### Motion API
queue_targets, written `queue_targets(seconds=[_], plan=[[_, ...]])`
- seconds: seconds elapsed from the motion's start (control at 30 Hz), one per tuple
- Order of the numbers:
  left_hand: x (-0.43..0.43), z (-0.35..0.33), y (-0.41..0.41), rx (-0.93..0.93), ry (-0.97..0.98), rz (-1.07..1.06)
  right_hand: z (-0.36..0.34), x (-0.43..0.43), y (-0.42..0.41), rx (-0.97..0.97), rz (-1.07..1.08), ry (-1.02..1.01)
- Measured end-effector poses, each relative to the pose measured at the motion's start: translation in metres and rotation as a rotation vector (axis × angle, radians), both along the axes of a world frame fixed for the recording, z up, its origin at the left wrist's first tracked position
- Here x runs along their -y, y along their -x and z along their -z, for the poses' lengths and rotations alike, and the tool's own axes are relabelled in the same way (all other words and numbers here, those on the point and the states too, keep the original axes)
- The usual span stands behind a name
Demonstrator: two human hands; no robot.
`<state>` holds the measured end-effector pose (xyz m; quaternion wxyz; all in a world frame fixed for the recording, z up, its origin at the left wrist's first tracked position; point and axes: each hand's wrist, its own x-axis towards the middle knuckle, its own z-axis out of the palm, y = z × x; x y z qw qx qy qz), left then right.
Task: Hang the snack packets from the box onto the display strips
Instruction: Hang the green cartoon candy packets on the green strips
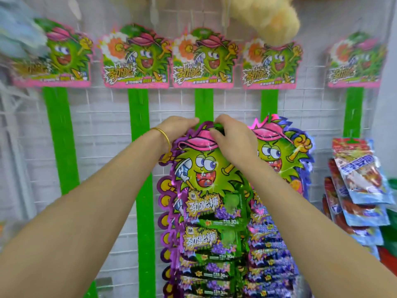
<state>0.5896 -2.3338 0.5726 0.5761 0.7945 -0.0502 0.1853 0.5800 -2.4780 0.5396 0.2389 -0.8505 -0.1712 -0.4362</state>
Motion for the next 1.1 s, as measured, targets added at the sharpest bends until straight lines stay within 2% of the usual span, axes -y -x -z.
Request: queue_targets(seconds=[0.1,0.17,0.3,0.63,0.77,0.93,1.1], plan=[[0.001,-0.002,0.004,-0.063,-0.026,-0.003,-0.004,-0.006,-0.004,0.02,0.039,0.022],[0.003,-0.001,0.005,-0.094,0.027,0.021,-0.004,-0.008,-0.007,0.031,0.06,0.031],[0.007,0.001,0.008,-0.058,0.103,0.001,-0.003,-0.009,-0.008,0.059,0.101,0.061],[0.006,0.005,0.003,0.011,0.042,-0.02,0.012,-0.004,-0.003,-0.037,0.045,0.101],[0.005,0.005,0.004,0.04,0.018,-0.057,0.008,-0.008,0.0,-0.005,0.036,0.058],[0.007,0.003,0.005,0.031,0.038,-0.056,-0.001,-0.014,-0.001,0.053,0.111,0.102],[0.009,0.006,0.005,0.026,0.091,-0.066,0.002,-0.011,-0.004,0.014,0.09,0.078]])
